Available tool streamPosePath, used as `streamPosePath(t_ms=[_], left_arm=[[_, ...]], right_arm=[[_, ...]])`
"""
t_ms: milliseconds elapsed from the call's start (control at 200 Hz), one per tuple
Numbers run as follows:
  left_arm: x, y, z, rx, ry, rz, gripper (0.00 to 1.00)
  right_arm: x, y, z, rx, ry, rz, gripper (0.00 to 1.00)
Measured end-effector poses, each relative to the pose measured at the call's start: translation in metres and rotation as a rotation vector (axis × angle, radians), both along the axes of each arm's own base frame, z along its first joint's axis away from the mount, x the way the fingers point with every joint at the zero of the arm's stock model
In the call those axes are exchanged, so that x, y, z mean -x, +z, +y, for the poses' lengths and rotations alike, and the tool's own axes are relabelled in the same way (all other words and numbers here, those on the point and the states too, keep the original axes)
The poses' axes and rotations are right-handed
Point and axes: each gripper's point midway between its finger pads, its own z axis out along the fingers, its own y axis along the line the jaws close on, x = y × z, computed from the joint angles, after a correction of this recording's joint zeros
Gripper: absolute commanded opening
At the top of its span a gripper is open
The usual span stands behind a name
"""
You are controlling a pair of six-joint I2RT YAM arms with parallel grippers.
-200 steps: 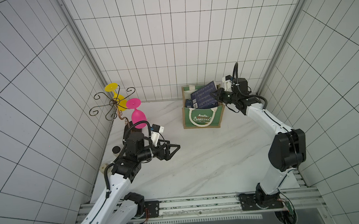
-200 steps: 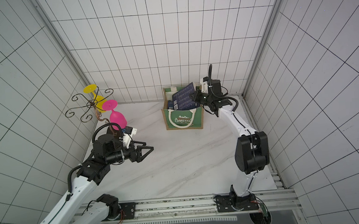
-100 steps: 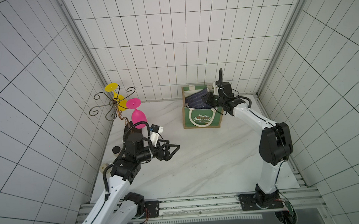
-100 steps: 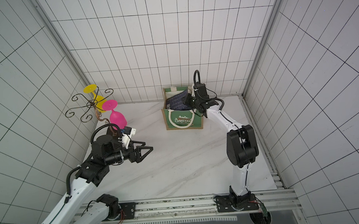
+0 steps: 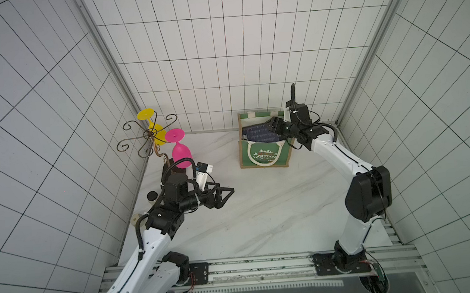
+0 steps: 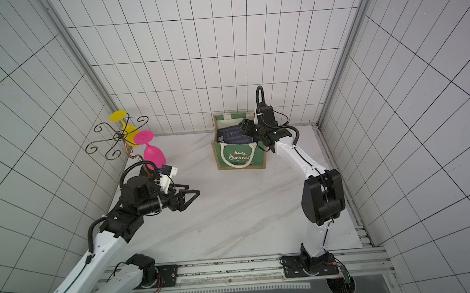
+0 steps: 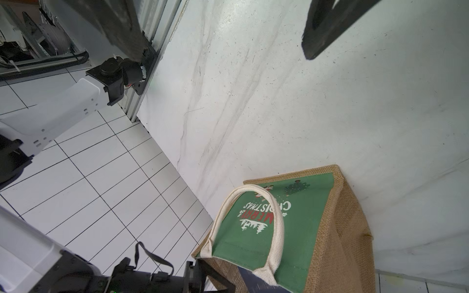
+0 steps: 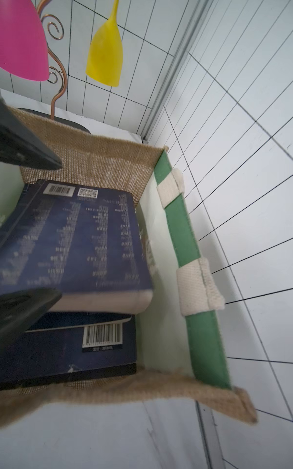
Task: Put the books into the canvas bag
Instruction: Place the book in the canvas bag, then reset both arms
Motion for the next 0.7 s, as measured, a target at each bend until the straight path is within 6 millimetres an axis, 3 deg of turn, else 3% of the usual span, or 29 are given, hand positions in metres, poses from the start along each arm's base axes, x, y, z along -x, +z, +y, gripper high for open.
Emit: streamPosePath(t_ms=[200, 315, 415, 490, 555, 660, 700], left_arm=[[-0.015, -0.019, 0.005, -0.049, 0.056, 0.050, 0.97], [-0.031, -0.032, 0.013, -0.107, 0.123, 0.082, 0.97], [-0.049, -0.041, 0.023, -0.168, 0.209, 0.078, 0.97], [-0.066, -0.049, 0.034, -0.224, 0.283, 0.061, 0.97], [-0.079, -0.058, 0.043, -0.277, 0.338, 0.049, 0.97], [-0.098, -0.068, 0.054, -0.359, 0.399, 0.005, 0.97], [-0.104, -0.069, 0.059, -0.391, 0.418, -0.027, 0.97]], right_arm=[[0.025, 0.061, -0.027, 0.048, 0.014, -0.131, 0.89], [0.048, 0.098, -0.064, 0.095, -0.045, -0.227, 0.97], [0.078, 0.102, -0.100, 0.178, -0.134, -0.273, 0.98], [0.096, 0.086, -0.122, 0.250, -0.196, -0.270, 0.99], [0.107, 0.058, -0.140, 0.323, -0.256, -0.245, 0.99], [0.118, -0.007, -0.162, 0.445, -0.314, -0.186, 0.98], [0.123, -0.042, -0.169, 0.493, -0.324, -0.154, 0.99]])
